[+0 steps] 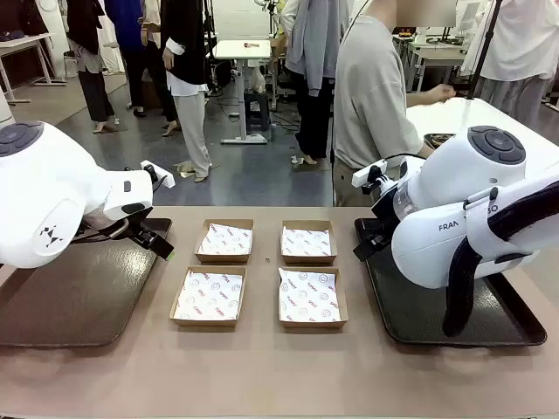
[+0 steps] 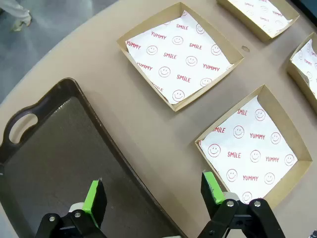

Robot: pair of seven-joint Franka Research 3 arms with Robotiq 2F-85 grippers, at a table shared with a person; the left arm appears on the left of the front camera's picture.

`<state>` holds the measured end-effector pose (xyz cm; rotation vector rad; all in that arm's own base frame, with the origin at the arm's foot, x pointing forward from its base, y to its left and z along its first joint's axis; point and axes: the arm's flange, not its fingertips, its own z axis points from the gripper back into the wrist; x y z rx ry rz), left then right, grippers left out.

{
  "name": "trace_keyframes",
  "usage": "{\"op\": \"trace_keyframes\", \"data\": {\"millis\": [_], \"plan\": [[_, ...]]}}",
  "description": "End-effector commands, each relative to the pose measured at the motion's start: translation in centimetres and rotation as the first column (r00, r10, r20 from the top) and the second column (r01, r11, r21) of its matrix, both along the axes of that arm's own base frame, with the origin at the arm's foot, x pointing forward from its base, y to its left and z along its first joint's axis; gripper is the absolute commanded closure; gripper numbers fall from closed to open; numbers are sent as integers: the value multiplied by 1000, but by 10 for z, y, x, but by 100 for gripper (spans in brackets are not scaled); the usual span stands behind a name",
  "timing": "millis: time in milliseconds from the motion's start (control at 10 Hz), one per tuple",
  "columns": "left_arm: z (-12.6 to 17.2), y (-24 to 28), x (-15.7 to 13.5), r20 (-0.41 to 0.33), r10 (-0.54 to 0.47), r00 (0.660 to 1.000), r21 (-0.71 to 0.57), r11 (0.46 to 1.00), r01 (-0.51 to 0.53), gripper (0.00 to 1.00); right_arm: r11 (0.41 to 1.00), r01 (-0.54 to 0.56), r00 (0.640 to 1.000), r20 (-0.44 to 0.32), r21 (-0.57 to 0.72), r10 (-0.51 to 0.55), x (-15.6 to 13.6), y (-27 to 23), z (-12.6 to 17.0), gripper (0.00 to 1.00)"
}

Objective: Individually package the donuts and arrange them on the tray.
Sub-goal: Pick up one Paper togo box.

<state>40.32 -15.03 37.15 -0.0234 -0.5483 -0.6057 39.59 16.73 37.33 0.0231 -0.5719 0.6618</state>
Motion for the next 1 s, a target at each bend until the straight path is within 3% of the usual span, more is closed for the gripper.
{"op": "trace_keyframes", "data": {"millis": [0,900], "plan": [[0,0,0,0,0,1000,0,1000,0,0,1000,0,1000,0,0,0,0,0,0,0],[0,0,0,0,0,1000,0,1000,0,0,1000,0,1000,0,0,0,0,0,0,0]]}}
